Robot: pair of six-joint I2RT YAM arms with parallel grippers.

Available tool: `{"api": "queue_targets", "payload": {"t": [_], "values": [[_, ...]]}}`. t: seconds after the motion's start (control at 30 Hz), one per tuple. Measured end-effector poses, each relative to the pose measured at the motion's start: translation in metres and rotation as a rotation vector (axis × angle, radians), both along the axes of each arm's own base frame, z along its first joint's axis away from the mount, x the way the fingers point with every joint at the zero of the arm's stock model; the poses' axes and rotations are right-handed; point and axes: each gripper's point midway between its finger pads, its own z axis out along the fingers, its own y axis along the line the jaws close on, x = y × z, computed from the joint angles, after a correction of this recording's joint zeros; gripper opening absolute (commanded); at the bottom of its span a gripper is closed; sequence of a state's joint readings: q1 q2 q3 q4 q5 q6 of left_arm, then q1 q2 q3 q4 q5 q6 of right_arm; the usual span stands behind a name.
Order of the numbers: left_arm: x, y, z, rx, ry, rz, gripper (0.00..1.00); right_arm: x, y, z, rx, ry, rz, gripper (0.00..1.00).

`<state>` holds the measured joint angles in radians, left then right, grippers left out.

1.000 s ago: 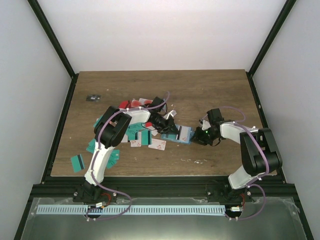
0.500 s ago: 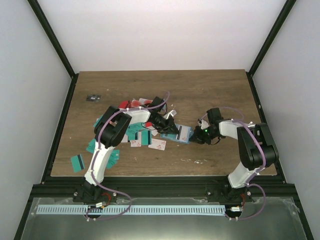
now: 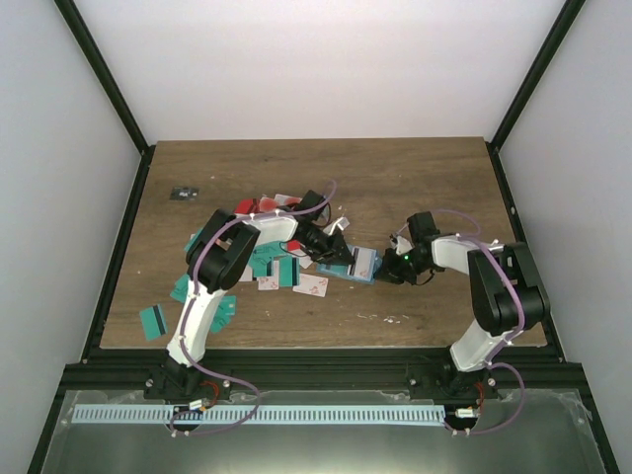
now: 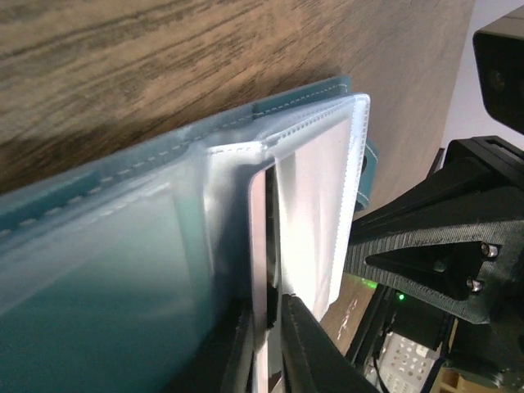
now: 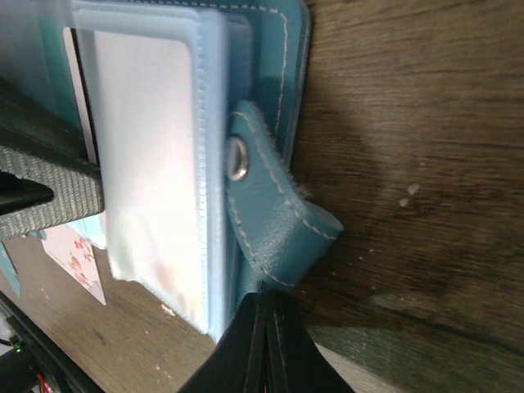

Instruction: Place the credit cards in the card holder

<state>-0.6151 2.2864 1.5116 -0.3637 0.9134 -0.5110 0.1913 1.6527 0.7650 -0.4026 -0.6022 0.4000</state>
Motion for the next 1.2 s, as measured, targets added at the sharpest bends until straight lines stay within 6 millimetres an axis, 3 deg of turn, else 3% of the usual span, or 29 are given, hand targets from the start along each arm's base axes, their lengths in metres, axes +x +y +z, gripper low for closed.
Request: {"api": "queue_targets", "payload": {"t": [0.37,0.57,0.83,1.2], "values": [[-0.005,0.012,0.013,0.100,-0.071,-0.007,0.41,0.013,-0.011,0.018,-0.075,-0.062,-0.026,0.11],[-0.001,0.029,0.026,0.167,-0.122,0.005,0.42,0.018,-0.012,0.040,-0.080,-0.114,-0.039,0.20],[0.002,0.040,0.036,0.218,-0.180,-0.009,0.14,0.021,0.008,0.072,0.086,-0.154,-0.058,0.28],[0.011,0.030,0.032,0.193,-0.176,-0.023,0.04,0.021,0.033,0.064,0.284,-0.062,-0.078,0.29]]}}
